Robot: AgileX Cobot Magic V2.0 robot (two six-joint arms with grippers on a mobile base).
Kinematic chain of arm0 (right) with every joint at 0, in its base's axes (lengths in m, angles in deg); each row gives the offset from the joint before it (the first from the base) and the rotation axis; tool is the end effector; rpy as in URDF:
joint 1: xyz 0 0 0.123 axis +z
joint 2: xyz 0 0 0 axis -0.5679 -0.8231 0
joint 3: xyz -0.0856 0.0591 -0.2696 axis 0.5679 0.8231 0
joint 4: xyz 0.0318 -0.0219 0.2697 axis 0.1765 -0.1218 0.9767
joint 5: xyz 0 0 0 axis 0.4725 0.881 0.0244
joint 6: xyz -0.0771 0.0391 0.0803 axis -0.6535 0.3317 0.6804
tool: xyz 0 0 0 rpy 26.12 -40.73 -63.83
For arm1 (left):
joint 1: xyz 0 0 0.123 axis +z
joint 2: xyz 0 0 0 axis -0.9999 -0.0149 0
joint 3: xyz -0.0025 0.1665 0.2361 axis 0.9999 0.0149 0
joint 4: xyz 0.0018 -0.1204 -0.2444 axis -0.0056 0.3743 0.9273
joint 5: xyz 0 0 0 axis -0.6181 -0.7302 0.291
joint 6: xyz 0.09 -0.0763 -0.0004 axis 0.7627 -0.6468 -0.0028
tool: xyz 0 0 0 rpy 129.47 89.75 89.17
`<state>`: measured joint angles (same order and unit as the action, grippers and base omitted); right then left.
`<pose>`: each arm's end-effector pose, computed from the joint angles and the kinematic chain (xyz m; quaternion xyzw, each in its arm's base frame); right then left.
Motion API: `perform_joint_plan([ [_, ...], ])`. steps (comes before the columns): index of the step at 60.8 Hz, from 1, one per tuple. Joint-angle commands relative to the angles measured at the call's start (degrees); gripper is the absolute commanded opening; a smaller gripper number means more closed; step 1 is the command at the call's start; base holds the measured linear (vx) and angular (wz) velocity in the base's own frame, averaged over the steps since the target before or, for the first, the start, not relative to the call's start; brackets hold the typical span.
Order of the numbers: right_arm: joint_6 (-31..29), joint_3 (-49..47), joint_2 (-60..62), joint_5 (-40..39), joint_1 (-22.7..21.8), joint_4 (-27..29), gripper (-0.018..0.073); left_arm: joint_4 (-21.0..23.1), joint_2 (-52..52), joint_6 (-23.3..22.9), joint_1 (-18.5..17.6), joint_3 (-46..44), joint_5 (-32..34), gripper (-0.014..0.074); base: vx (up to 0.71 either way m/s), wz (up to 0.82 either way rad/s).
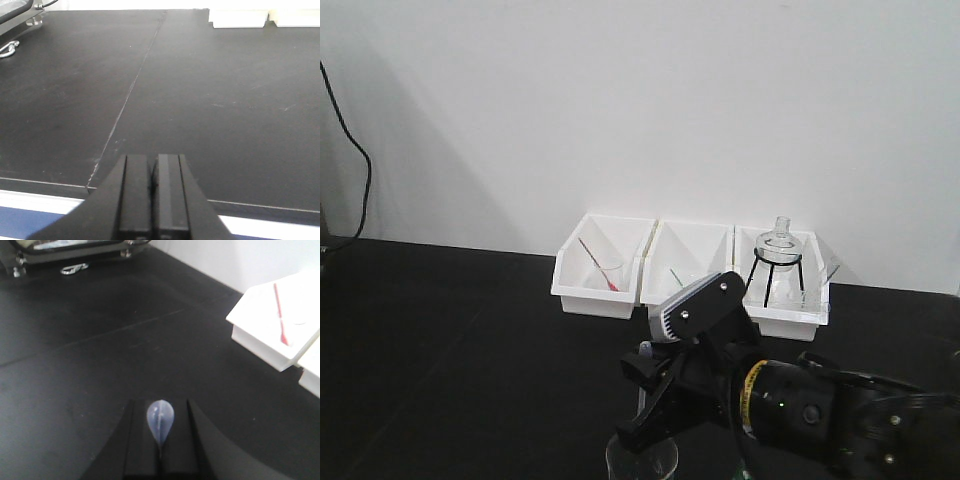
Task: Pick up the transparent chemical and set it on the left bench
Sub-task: 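Lower the pipette into the empty glass beaker and open the right gripper, then raise and withdraw the open right gripper from the beaker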
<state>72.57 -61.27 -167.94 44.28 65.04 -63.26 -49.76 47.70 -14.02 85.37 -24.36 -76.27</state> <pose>0.3322 0.2251 0.2535 -0.3305 0.7501 0.1968 0.5380 0.1005 -0.0066 0.2049 0.0336 0.6853 -0.0125 0.7274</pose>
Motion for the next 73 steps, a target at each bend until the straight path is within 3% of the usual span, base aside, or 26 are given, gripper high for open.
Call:
perform_joint_plan([
  [1,-1.32,-3.00,-0.83,-2.50,0.09,1.07,0.0015,0.04,1.10,-0.45,-0.10,0.93,4.49,-0.0003,0.00,0.00],
  [12,-1.26,-3.34,-4.86,-3.32,0.09,1.40,0.0117,0.04,1.10,-0.45,-0.10,0.93,4.49,-0.0003,0.00,0.00],
  [30,-0.64,-3.34,-5.28,-3.78,0.09,1.50,0.0505,0.04,1.10,-0.45,-0.10,0.93,4.49,-0.0003,0.00,0.00],
  [36,-0.48,-3.34,-4.85,-3.83,0.09,1.50,0.0589,0.04,1.10,-0.45,-0.10,0.93,4.49,-0.0003,0.00,0.00],
  [51,9.06,-3.14,7.73,3.65,1.40,-1.20,0.0560,0.04,1.10,-0.45,-0.10,0.93,4.49,-0.0003,0.00,0.00],
  [65,9.64,-3.14,21.48,17.73,7.24,-1.89,0.0511,0.04,1.10,-0.45,-0.10,0.93,4.49,-0.0003,0.00,0.00],
  [73,9.64,-3.14,25.74,18.60,7.38,-1.89,0.0498,0.04,1.10,-0.45,-0.10,0.93,4.49,-0.0003,0.00,0.00],
])
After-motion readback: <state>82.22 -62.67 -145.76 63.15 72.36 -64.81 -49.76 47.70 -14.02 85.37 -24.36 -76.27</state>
